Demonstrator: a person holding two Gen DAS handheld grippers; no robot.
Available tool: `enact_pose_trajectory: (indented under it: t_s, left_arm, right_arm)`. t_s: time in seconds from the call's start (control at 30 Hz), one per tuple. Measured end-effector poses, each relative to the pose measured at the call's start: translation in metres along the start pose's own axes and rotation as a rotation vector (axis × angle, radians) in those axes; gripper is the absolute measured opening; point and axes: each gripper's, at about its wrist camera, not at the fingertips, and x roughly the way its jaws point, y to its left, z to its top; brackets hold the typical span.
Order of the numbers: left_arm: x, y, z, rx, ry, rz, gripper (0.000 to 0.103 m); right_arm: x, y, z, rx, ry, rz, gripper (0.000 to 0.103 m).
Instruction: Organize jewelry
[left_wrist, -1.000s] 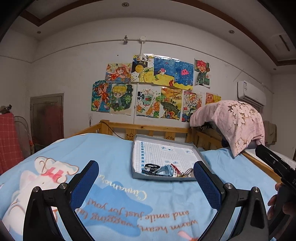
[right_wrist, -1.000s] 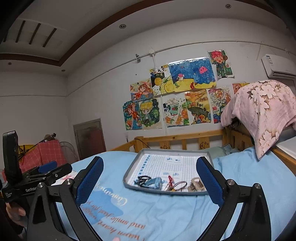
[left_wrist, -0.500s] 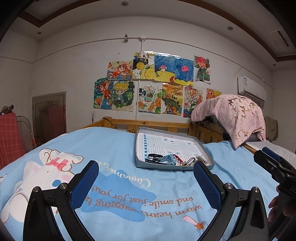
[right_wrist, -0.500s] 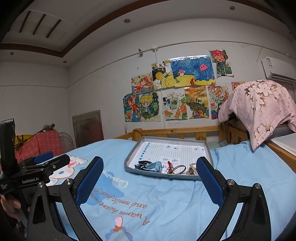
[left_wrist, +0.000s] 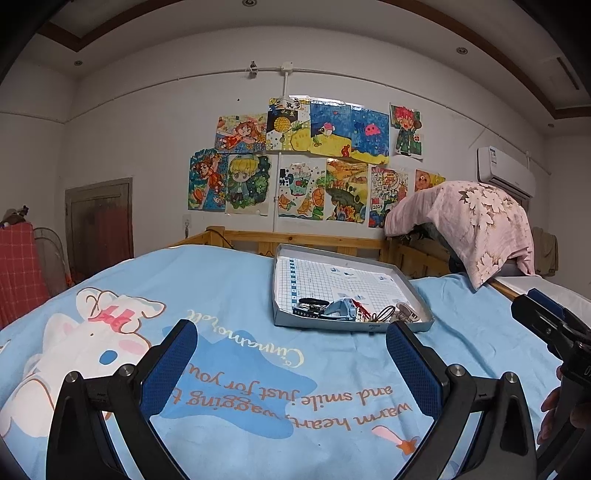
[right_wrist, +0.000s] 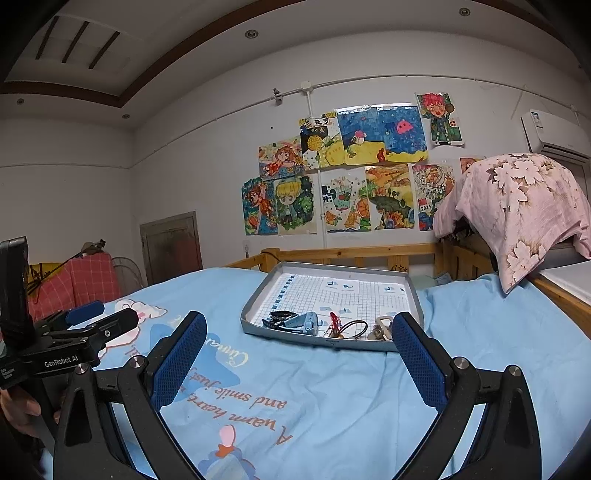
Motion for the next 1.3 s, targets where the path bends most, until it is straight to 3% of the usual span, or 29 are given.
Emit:
enact_pose_trajectory:
  t_s: [1.3]
  left_arm:
    - [0.0004,-0.0002,-0.0001,0.002,0.000,0.002,0.103]
  right_arm:
    - [0.0006,0.0034,-0.0018,0.002,-0.001,0.000,0.099]
